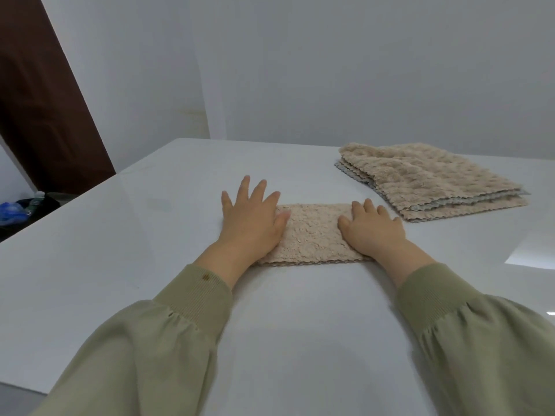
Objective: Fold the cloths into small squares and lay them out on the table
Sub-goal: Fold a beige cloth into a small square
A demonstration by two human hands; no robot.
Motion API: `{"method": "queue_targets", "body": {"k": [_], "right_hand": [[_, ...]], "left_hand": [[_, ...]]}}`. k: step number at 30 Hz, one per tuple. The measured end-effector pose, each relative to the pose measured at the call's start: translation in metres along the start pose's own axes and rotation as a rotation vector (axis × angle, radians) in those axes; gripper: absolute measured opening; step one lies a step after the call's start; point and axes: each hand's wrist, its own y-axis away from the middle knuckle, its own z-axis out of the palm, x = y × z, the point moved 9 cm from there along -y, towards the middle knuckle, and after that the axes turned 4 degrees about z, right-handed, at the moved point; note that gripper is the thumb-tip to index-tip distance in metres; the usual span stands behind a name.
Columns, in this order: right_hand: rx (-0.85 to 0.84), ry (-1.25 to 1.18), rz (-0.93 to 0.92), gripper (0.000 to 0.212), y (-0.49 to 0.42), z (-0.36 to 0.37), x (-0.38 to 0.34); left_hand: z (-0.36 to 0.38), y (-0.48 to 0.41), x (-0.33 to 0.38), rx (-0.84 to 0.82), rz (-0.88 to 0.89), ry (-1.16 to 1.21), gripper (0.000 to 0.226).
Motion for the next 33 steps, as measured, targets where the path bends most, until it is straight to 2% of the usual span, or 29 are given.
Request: {"method": "queue_targets", "body": {"k": [3, 7, 11, 15, 21, 29, 33], "right_hand": [[-0.007, -0.011, -0.01, 0.064, 0.012, 0.005, -0.012], [-0.001, -0.002, -0.025, 0.065, 0.033, 0.007, -0.022], [0.135, -0.094, -0.061, 0.049, 0.038, -0.011, -0.02], [0.22, -0.209, -0.03, 0.042, 0.022, -0.026, 0.001], [0.18, -0.171, -0.028, 0.041, 0.016, -0.021, 0.007], [0.119, -0.318, 0.029, 0.045, 0.014, -0.021, 0.013], [0.142, -0.374, 0.02, 0.025, 0.014, -0.023, 0.014]], "left_hand": [[0.004, 0.002, 0.015, -0.017, 0.06, 0.028, 0.052], [0.026, 0.005, 0.018, -0.18, 0.075, 0.058, 0.056], [0.039, 0.009, 0.024, -0.289, 0.135, 0.053, 0.061], [0.042, 0.01, 0.023, -0.309, 0.133, 0.037, 0.064], [0.043, 0.01, 0.023, -0.316, 0.112, 0.007, 0.066], [0.043, 0.009, 0.023, -0.311, 0.113, 0.007, 0.067], [0.043, 0.01, 0.023, -0.309, 0.114, 0.008, 0.066]]}}
